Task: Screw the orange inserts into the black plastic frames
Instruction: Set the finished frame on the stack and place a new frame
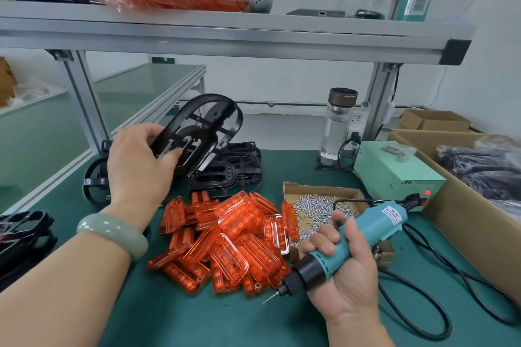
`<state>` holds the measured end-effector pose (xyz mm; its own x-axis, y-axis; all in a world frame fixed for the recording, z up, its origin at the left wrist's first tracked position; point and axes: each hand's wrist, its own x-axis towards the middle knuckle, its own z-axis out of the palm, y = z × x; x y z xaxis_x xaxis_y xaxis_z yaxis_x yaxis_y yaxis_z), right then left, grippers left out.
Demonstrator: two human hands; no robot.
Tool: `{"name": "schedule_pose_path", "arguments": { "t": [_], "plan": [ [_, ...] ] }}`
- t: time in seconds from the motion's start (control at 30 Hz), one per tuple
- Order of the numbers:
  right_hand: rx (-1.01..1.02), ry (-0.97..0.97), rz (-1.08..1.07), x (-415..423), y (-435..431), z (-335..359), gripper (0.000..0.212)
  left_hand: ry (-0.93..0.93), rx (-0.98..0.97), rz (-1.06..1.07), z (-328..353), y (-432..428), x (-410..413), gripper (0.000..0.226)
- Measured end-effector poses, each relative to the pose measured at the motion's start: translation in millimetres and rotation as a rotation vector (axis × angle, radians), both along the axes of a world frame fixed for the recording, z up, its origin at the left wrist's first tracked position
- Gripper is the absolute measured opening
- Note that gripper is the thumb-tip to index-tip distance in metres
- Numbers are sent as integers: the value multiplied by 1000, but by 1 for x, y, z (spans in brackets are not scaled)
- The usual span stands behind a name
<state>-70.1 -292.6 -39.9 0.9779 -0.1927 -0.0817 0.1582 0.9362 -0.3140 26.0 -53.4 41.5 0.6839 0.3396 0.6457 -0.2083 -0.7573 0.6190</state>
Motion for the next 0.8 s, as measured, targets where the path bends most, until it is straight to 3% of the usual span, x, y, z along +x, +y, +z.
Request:
{"name": "schedule_pose_path", "arguments": {
  "t": [0.23, 0.53, 0.8],
  "plan": [
    [-22, -25, -9, -3, -8, 2, 11, 177, -237, -175, 8, 8, -50, 36],
    [-60, -70, -13, -12, -19, 3, 12, 484, -139, -408, -6, 7, -83, 30],
    [-77, -104, 10, -14, -23, 3, 13, 675, -183, -525, -11, 7, -96, 28]
  ]
}}
